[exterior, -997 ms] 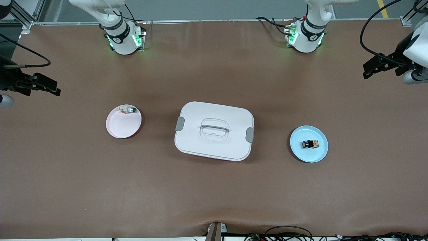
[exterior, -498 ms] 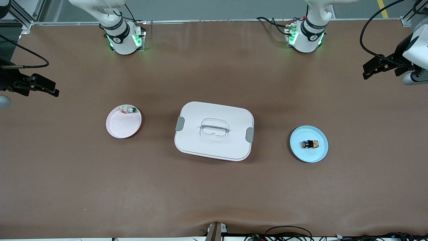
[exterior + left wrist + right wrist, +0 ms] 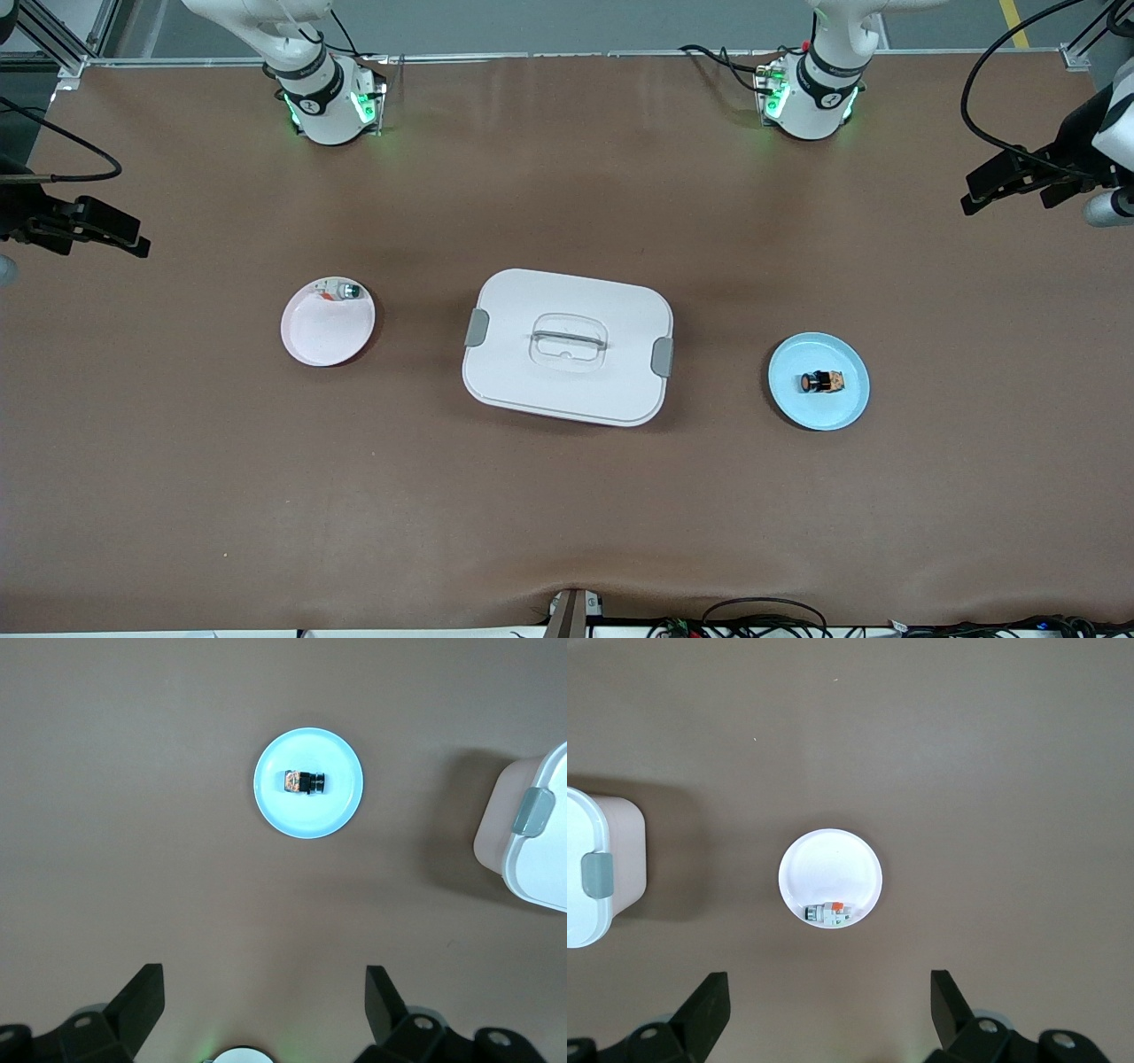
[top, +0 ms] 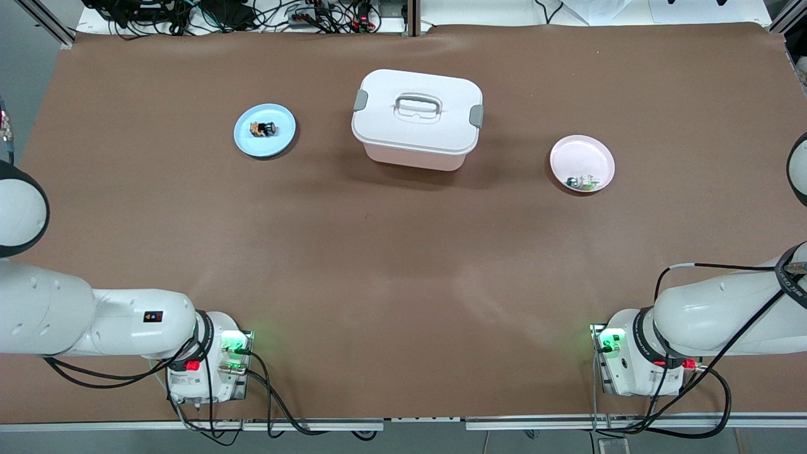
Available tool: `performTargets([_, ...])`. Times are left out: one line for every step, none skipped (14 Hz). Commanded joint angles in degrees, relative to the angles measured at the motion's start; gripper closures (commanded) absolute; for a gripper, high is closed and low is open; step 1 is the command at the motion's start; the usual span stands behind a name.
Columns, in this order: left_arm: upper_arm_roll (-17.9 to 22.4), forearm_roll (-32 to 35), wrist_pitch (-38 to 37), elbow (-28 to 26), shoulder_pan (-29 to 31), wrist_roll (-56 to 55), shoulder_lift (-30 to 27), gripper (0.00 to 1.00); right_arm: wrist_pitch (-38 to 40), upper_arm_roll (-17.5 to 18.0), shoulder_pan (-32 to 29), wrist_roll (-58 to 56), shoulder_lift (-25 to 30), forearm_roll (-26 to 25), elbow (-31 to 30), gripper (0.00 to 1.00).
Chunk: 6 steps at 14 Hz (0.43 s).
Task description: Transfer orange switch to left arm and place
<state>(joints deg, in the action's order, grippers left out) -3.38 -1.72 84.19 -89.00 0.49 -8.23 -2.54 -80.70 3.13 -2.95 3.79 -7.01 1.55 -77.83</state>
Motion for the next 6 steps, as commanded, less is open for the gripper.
performTargets([-0.04, -0.31, 0.45, -0.65, -0.31, 0.93, -0.45, 0.0, -0.59, 0.38, -0.65, 0.34, 1.82, 0.82, -2.06, 0.0])
performTargets([-0.22, 0.31, 0.45, -0.47, -0.57, 0.76, -0.36, 0.0, -0.77, 0.38, -0.65, 0.34, 1.83, 0.74, -2.23, 0.0])
performTargets([-0.31, 1.44, 0.45, -0.47, -0.75, 0.76, -0.27, 0.0, -0.77, 0.38, -0.65, 0.34, 1.83, 0.82, -2.24, 0.0])
performTargets([-0.57, 2.24, 0.45, -0.38, -0.75, 0.76, -0.27, 0.0, -0.77, 0.38, -0.65, 0.34, 1.83, 0.82, -2.24, 0.0])
performTargets([-0.75, 2.16, 0.37, -0.03, -0.58, 0.76, -0.27, 0.0, -0.77, 0.38, -0.65, 0.43, 1.83, 0.82, -2.24, 0.0])
performTargets([-0.75, 2.16, 0.36, -0.03, -0.4, 0.76, -0.27, 0.0, -0.86, 0.38, -0.65, 0.43, 1.83, 0.82, -2.24, 0.0])
